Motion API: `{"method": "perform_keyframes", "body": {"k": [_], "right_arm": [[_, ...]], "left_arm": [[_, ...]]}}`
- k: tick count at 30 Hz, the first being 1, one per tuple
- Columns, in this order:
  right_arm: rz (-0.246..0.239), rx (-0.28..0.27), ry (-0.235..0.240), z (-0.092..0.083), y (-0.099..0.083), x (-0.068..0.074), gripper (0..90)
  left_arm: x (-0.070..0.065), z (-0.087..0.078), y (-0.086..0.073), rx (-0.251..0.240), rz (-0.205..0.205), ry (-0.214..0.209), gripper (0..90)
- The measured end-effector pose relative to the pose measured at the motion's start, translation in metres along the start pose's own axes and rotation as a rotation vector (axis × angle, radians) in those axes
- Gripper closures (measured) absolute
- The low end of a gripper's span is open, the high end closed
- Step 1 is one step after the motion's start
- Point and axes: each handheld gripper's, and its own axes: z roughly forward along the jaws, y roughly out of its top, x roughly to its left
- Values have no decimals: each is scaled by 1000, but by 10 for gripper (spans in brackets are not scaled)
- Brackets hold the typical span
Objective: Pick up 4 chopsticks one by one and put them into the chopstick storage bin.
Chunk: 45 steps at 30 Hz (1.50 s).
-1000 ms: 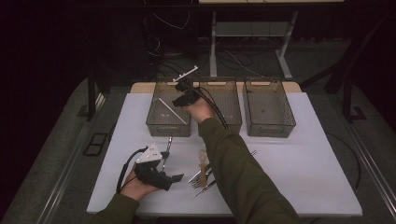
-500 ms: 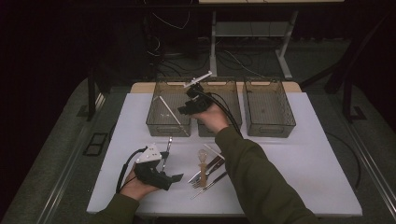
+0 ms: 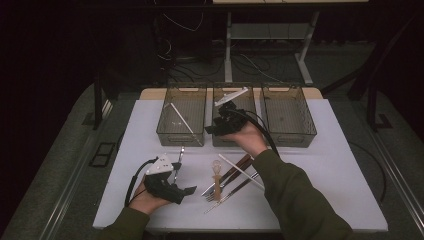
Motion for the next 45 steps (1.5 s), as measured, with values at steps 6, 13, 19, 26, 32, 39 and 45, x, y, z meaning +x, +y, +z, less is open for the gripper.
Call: {"method": "perform_keyframes", "body": {"k": [6, 13, 19, 26, 32, 39, 45], "right_arm": [[-10, -15, 15, -19, -17, 0, 490], [-6, -19, 22, -33, -44, -2, 499], [-2, -8, 26, -42, -68, -3, 523], [-5, 15, 19, -54, -96, -4, 577], [-19, 53, 9, -64, -120, -3, 616], [-26, 99, 11, -71, -149, 1, 678], [-51, 154, 9, -75, -170, 9, 720]], "left_arm": [[0, 0, 0, -7, 1, 1, 1], [0, 0, 0, -15, 4, -1, 1], [0, 0, 0, -11, 5, 1, 1], [0, 0, 0, -15, 1, 3, 2], [-1, 1, 0, -9, 6, 1, 3], [-1, 1, 0, -10, 5, 1, 4], [-1, 1, 0, -7, 7, 0, 9]]}}
